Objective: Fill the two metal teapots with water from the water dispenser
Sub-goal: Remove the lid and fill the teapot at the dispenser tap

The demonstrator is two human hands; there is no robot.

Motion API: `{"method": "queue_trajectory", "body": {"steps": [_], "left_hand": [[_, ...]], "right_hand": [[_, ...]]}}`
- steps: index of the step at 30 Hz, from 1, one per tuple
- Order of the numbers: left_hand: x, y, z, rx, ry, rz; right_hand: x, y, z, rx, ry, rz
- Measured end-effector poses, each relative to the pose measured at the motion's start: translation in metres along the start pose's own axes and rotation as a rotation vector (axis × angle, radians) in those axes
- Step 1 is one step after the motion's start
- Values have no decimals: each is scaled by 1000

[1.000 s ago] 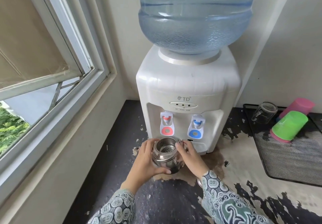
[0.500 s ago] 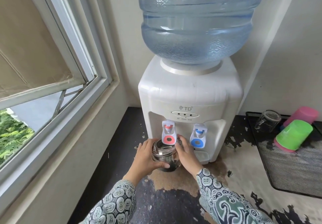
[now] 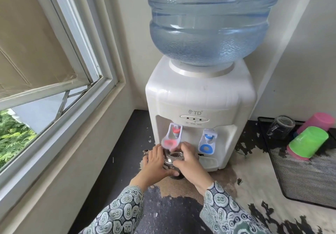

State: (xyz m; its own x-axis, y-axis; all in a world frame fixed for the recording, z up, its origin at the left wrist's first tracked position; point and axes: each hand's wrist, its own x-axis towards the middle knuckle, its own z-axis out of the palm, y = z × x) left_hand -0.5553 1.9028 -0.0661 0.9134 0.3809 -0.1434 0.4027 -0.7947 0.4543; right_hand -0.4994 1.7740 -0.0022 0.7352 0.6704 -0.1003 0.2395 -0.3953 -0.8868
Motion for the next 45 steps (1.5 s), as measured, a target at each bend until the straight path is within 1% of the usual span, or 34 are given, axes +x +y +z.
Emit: {"method": "queue_trajectory", "body": {"steps": [2,3,5,7,9,12,22,28,45], "left_hand": [[0,1,-3,-2,-6,5],[0,1,-4,-8,-7,5],[-1,1,-5,-17,-7,2],[-1,0,-5,-16,-9,-4],[0,0,-5,-3,-15,-7],[2,-2,-5,8,-27,-6],[2,-3,-8,30,-43,-2],[3,-1,-15,122,-58,26],[9,1,-29,190,-153,37]], "right_hand": [[-5,-3,-5,69,17,-77],[-5,-1,-7,50,39,-98],[-4,11,-9,-84,96,-103],[-5,29,-9,-186,80,-79],[-9,44,-6,-193,32,-67],[-11,55,-4,-192,52,-103],[-9,61,-4,-186,22,-88],[-8,61,-5,-196,6,-88],[-8,57,-11,-394,23,-94]]}}
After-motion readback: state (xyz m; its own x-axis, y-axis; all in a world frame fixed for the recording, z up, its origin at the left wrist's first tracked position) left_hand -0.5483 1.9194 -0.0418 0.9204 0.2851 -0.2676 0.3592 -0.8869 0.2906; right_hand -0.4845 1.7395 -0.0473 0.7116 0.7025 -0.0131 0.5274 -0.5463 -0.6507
